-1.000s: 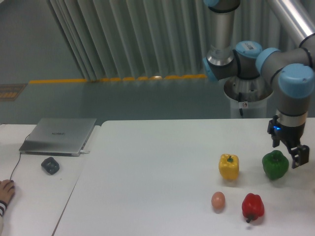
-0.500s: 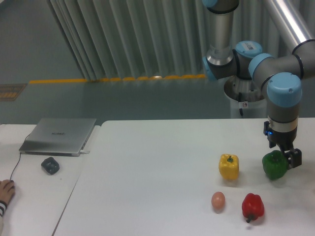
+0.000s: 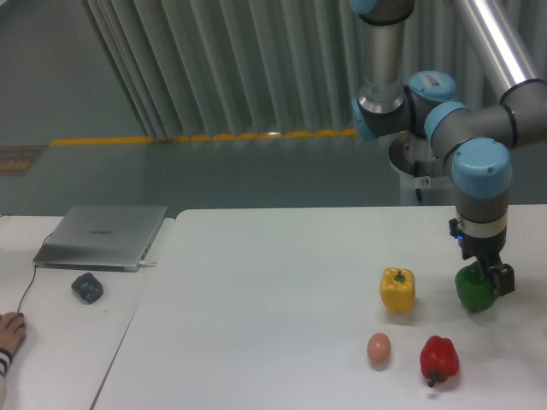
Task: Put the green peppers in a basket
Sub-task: 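Close the gripper on the green bell pepper, then lift the green bell pepper and carry it away from the table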
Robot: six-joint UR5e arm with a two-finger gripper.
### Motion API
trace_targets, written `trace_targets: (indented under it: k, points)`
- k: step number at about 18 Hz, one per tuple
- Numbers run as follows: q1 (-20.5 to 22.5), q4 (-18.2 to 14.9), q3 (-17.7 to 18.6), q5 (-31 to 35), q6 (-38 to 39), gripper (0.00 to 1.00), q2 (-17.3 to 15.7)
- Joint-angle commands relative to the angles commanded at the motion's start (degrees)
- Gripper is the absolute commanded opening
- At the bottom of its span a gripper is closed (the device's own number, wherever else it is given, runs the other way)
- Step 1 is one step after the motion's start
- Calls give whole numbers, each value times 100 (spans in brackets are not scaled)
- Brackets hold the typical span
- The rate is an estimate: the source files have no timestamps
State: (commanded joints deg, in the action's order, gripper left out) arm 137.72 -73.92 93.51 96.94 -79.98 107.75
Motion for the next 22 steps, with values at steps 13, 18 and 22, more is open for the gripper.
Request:
trace_targets:
  k: [13, 18, 22]
  points:
    - [-132, 334, 114, 290, 158, 72, 106]
    - [-132, 281, 26, 317, 149, 33, 106]
    - [-114, 150, -184, 308, 149, 30, 79]
